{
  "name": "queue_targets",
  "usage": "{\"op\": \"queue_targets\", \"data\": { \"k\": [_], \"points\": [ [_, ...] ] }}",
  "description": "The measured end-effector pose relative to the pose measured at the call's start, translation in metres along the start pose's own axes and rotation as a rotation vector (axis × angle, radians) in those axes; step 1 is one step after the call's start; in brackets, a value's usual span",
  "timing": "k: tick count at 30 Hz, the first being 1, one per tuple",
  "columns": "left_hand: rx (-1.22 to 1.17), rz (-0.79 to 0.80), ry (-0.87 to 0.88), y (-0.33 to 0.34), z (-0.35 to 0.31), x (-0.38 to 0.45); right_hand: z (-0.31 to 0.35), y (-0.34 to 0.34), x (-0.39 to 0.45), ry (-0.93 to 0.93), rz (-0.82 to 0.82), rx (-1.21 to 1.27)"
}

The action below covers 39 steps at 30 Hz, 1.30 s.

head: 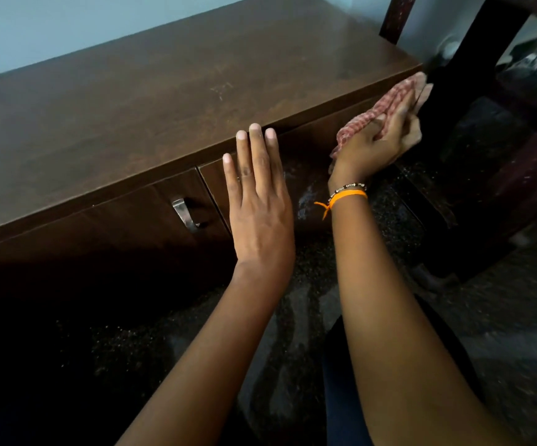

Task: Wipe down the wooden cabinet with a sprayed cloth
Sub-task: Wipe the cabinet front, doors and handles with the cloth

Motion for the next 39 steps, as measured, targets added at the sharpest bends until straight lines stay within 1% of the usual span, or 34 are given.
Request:
{"op": "queue_targets", "data": {
  "k": [3, 4, 5, 6, 7, 9, 10, 11, 12, 13, 14, 15, 17, 18, 20, 21, 22, 23, 24, 26, 27, 28, 29, 30, 32, 33, 36, 38, 39],
  "points": [
    [0.027, 0.026, -0.004, -0.001, 0.006, -0.001, 0.017, 0.001, -0.002, -0.156, -0.024, 0.014],
    [0.041, 0.033, 0.006, 0.0, 0.007, -0.003, 0.017, 0.002, 0.0, -0.192, -0.044, -0.008],
    [0.049, 0.04, 0.014, 0.001, 0.009, -0.003, 0.013, 0.004, 0.001, -0.181, -0.052, -0.018],
    [0.051, 0.045, 0.022, 0.0, 0.01, -0.003, 0.002, 0.006, 0.003, -0.113, -0.063, -0.017],
    [0.055, 0.042, 0.028, 0.0, 0.01, -0.003, -0.011, 0.008, 0.002, 0.005, -0.08, 0.01],
    [0.053, 0.05, 0.029, -0.001, 0.009, -0.002, -0.038, 0.003, -0.004, 0.334, -0.103, 0.065],
    [0.043, 0.061, 0.024, -0.001, 0.008, -0.002, -0.046, 0.0, -0.006, 0.443, -0.092, 0.046],
    [0.036, 0.066, 0.019, -0.001, 0.007, -0.002, -0.051, -0.005, -0.013, 0.543, -0.067, 0.02],
    [0.028, 0.065, 0.017, -0.001, 0.007, -0.002, -0.053, -0.005, -0.019, 0.578, -0.026, 0.059],
    [0.013, 0.068, 0.019, -0.002, 0.008, -0.001, -0.052, -0.003, -0.025, 0.554, 0.027, 0.066],
    [-0.007, 0.072, 0.03, -0.002, 0.009, -0.001, -0.041, -0.003, -0.033, 0.44, 0.079, 0.011],
    [-0.035, 0.069, 0.044, -0.003, 0.011, 0.001, -0.027, -0.001, -0.039, 0.31, 0.102, 0.037],
    [-0.125, 0.062, 0.058, -0.006, 0.016, -0.001, -0.004, 0.002, -0.042, 0.017, 0.118, -0.015],
    [-0.171, 0.062, 0.055, -0.006, 0.02, -0.005, 0.004, 0.002, -0.037, -0.062, 0.095, -0.029],
    [-0.217, 0.074, 0.052, -0.005, 0.029, -0.018, 0.0, 0.006, -0.024, -0.095, 0.044, -0.067],
    [-0.208, 0.096, 0.058, -0.003, 0.034, -0.028, -0.014, 0.007, -0.017, -0.018, -0.01, -0.074],
    [-0.186, 0.124, 0.065, 0.0, 0.039, -0.038, -0.027, 0.004, -0.012, 0.133, -0.042, -0.088],
    [-0.165, 0.156, 0.066, 0.004, 0.044, -0.048, -0.038, 0.002, -0.009, 0.265, -0.013, -0.125],
    [-0.146, 0.185, 0.063, 0.008, 0.049, -0.056, -0.05, 0.001, -0.011, 0.369, 0.078, -0.123],
    [-0.118, 0.214, 0.05, 0.013, 0.058, -0.064, -0.059, 0.003, -0.031, 0.468, 0.392, -0.115],
    [-0.112, 0.218, 0.043, 0.014, 0.062, -0.065, -0.057, 0.002, -0.046, 0.454, 0.475, -0.128],
    [-0.108, 0.219, 0.035, 0.014, 0.066, -0.065, -0.049, -0.004, -0.059, 0.425, 0.418, -0.061],
    [-0.102, 0.221, 0.029, 0.013, 0.069, -0.064, -0.035, -0.01, -0.07, 0.311, 0.319, -0.004],
    [-0.092, 0.221, 0.025, 0.013, 0.071, -0.063, -0.017, -0.013, -0.08, 0.221, 0.295, 0.026],
    [-0.071, 0.225, 0.032, 0.014, 0.074, -0.061, 0.013, -0.012, -0.095, 0.043, 0.307, 0.093],
    [-0.066, 0.221, 0.036, 0.015, 0.075, -0.06, 0.023, -0.01, -0.103, -0.048, 0.35, 0.106],
    [-0.085, 0.215, 0.025, 0.02, 0.079, -0.06, 0.027, -0.01, -0.131, -0.326, 0.505, -0.04],
    [-0.078, 0.218, 0.018, 0.023, 0.078, -0.059, 0.013, -0.009, -0.144, -0.437, 0.572, -0.204],
    [-0.061, 0.217, 0.02, 0.025, 0.077, -0.059, 0.002, -0.008, -0.15, -0.443, 0.576, -0.274]
  ]
}}
Point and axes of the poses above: each hand's wrist, its own x-axis towards the middle knuckle, its own y-axis out of the palm, z = x × y, the point moved 5 cm from there along x, towards the middle knuckle, and after that the axes turned 15 degrees about -x, right-handed, at the moved point
